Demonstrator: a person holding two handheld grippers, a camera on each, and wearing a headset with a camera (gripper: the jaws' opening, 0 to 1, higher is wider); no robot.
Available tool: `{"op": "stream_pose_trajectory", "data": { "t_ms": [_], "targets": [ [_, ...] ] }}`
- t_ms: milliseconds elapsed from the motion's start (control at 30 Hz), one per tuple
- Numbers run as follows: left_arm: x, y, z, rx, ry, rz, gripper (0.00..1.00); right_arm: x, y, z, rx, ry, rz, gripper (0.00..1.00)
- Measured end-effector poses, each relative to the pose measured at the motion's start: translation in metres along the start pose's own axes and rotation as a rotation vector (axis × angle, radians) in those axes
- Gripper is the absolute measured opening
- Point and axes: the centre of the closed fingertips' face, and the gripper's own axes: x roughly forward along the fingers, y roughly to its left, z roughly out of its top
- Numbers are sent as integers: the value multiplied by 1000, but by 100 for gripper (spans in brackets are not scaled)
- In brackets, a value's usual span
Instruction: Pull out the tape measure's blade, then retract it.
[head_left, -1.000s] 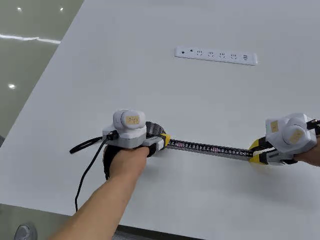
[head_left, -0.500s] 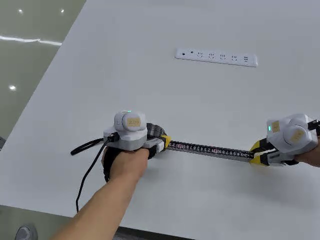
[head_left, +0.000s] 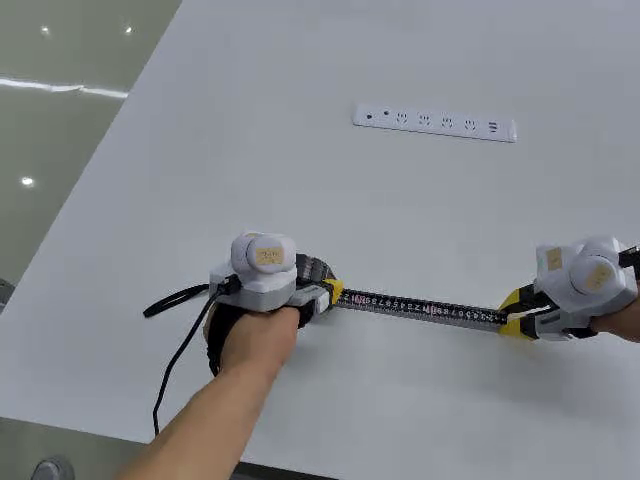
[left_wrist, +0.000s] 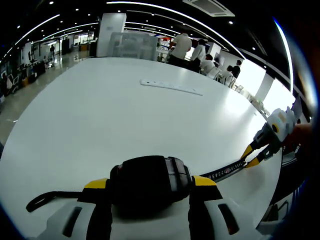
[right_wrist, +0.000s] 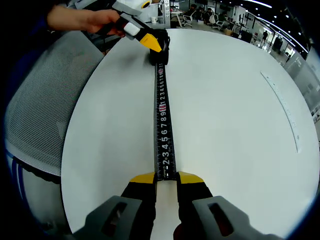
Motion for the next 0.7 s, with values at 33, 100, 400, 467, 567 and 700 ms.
{"op": "stream_pose_trajectory", "data": {
  "t_ms": [33, 100, 400, 467, 567, 700],
  "targets": [
    [0, 0, 0, 0, 1, -1, 58, 1, 0, 1, -3, 0, 0, 12],
    [0, 0, 0, 0, 1, -1, 58, 1, 0, 3, -8, 0, -1, 12],
    [0, 0, 0, 1, 0, -7, 58, 6, 0, 13, -10, -15, 5, 12],
    [0, 0, 0, 0, 0, -8, 58, 7, 0, 16, -12, -18, 6, 12],
    [-1, 0, 0, 1, 1, -10, 58, 9, -1, 18, -13, -22, 8, 12],
    [-1, -1, 0, 1, 1, -10, 58, 11, -1, 23, -8, -28, 9, 12]
  ]
}}
